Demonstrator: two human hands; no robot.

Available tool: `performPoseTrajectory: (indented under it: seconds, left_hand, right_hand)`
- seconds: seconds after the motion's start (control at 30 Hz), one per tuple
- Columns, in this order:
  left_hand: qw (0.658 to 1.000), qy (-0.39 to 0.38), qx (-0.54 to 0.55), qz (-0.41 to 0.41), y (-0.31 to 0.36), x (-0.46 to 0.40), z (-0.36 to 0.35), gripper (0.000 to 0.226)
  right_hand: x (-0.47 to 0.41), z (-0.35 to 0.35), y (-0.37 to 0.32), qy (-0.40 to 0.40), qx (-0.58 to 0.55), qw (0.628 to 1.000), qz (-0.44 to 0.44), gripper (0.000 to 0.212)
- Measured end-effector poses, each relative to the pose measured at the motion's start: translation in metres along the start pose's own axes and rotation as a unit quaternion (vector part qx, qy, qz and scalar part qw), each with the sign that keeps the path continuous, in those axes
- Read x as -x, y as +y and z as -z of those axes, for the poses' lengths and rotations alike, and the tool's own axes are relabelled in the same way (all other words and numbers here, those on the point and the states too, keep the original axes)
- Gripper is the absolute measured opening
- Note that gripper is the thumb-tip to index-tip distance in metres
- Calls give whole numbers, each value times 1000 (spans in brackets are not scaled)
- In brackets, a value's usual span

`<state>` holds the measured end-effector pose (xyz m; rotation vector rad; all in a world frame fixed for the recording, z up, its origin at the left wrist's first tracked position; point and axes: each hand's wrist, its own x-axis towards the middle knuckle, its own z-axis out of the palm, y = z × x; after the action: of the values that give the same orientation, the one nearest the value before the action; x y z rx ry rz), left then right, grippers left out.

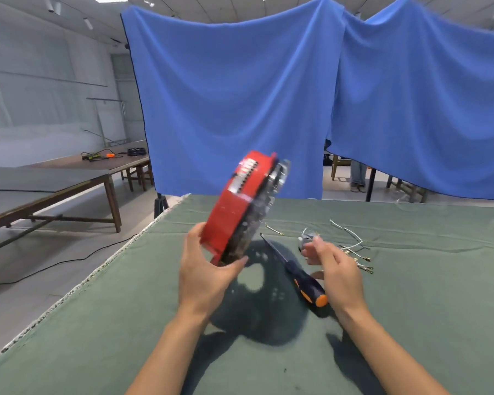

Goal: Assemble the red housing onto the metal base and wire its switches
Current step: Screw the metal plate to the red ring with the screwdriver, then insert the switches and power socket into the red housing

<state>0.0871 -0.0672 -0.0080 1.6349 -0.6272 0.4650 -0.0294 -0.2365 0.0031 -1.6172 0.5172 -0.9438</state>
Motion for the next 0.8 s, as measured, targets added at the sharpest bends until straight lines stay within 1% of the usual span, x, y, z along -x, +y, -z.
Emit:
performPoseTrajectory:
  seconds: [0.07,0.13,0.2,0.27,0.33,0.37,0.43,0.5,0.57,0.6,0.63,0.7,0.73,0.8]
  left_hand:
    - [998,-35,-13,-52,5,7,-6,78]
    - [988,-64,-73,-120,7,11,-12,78]
    - [967,-84,-168,-169,8,14,-17,84]
    - [955,-83,-213,-189,12,13,-20,90]
    - [940,-77,-232,-240,15,12,-23,94]
    - [927,-79,-242,-275,15,12,-24,96]
    - [905,-93,-252,-330,16,14,-28,95]
    - [892,-122,-252,-355,19,22,-36,94]
    - [882,-163,-259,-358,23,31,-44,93]
    - [881,-182,-259,-352,25,35,-46,92]
    - [887,-197,-246,-338,25,37,-47,88]
    - [918,-221,-173,-281,27,39,-46,76]
    - [933,-226,-129,-248,28,39,-44,69]
    - [958,-201,-56,-198,28,37,-42,58]
  right_hand:
    - [2,-1,-9,-25,-109,992,-56,35]
    - [2,2,-16,-49,-200,974,-94,39]
    - [1,8,-20,-73,-297,943,-129,38]
    - [1,16,-23,-79,-386,900,-187,38]
    - [0,18,-23,-52,-447,859,-243,40]
    - [-1,18,-23,-28,-461,846,-267,40]
    - [-3,15,-20,37,-463,833,-300,38]
    - [-7,15,-13,124,-433,831,-325,33]
    - [-8,21,-8,224,-377,831,-343,21]
    - [-8,25,-8,266,-353,827,-347,18]
    - [-8,29,-6,292,-344,822,-347,20]
    - [-8,33,-7,308,-356,814,-341,32]
    - [-8,34,-8,302,-367,815,-332,34]
    - [-8,32,-9,283,-382,821,-317,36]
